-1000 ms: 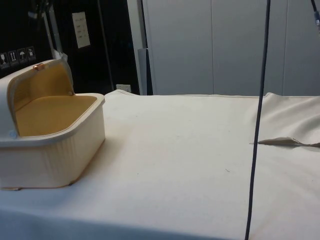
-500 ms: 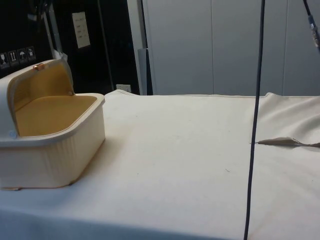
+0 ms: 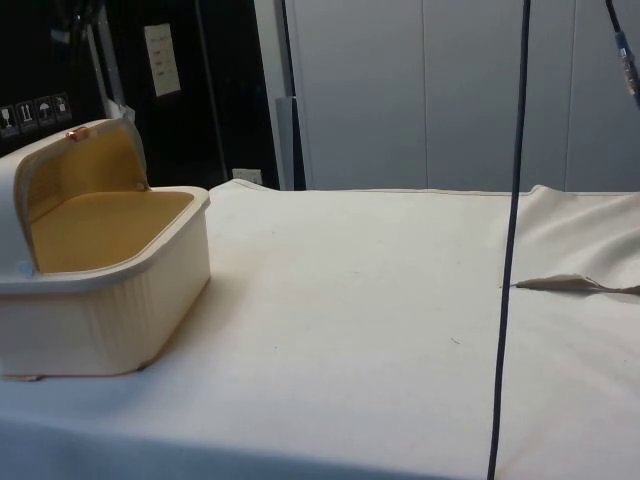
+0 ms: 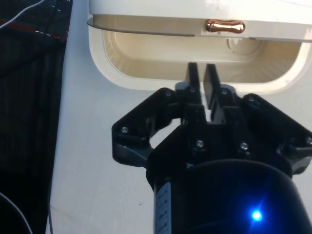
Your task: Open the lid, then close it.
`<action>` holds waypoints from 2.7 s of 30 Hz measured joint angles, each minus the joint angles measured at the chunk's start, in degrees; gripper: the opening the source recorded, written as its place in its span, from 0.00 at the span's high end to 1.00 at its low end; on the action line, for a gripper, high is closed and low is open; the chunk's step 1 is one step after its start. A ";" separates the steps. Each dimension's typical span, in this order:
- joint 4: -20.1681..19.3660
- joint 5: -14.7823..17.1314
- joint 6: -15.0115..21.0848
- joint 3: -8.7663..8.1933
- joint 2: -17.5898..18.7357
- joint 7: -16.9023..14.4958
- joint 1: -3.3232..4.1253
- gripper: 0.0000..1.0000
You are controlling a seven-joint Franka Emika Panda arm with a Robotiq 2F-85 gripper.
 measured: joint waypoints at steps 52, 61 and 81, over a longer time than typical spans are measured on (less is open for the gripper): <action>8.02 -2.29 9.97 -0.69 11.12 -0.11 -0.34 0.05; 8.02 -2.41 11.23 -0.86 11.75 -0.11 -0.34 0.58; 7.45 -2.41 11.57 -0.86 12.43 -0.11 -0.29 1.00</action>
